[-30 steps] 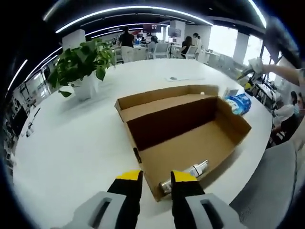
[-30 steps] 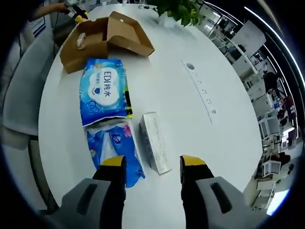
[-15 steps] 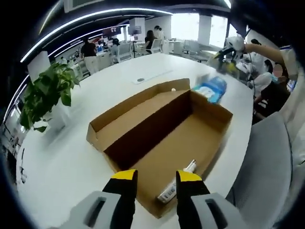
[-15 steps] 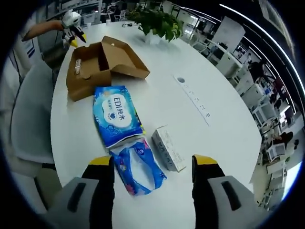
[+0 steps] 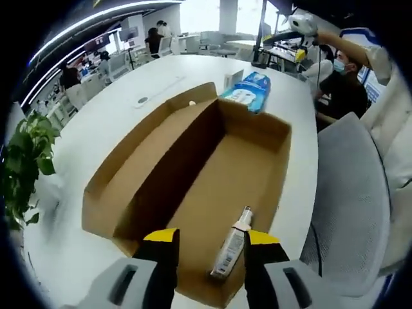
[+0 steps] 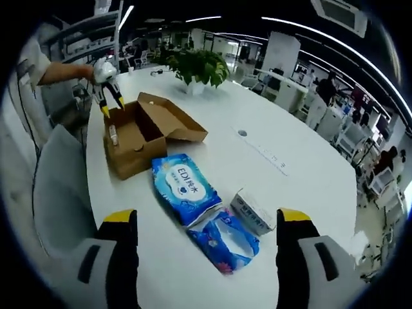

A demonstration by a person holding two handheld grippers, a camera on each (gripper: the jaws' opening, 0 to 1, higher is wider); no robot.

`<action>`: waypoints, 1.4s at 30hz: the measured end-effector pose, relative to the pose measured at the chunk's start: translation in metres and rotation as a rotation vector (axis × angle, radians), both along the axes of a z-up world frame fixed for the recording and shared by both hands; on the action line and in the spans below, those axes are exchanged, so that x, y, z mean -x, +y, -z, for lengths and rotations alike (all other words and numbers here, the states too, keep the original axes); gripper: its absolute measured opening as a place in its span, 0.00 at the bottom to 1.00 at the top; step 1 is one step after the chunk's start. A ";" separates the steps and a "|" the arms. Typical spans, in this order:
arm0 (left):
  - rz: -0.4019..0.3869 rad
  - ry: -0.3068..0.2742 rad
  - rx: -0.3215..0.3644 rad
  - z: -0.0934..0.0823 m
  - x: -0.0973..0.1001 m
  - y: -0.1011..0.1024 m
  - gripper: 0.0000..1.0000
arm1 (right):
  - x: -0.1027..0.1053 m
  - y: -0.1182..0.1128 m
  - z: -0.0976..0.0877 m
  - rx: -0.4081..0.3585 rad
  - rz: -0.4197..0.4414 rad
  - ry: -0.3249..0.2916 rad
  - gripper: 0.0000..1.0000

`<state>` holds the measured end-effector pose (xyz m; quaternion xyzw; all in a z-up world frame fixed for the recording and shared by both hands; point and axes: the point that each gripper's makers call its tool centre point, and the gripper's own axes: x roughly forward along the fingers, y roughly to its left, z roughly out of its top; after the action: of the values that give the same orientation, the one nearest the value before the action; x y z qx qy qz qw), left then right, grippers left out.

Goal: Operate the shoe box by opening the lid, removing the specified soft item, and placing it in the target area until the item is outside and the box remains undamaged.

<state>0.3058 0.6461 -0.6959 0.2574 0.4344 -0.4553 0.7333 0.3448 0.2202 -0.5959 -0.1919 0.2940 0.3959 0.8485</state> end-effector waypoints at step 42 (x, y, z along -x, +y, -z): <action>0.417 0.257 -0.225 0.066 0.021 -0.008 0.42 | 0.090 0.045 0.006 -0.128 0.095 -0.005 0.96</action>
<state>0.2845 0.6377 -0.7623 0.3613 0.5094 -0.5742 0.5294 0.2550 0.2656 -0.6023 -0.1242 0.2749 0.3725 0.8776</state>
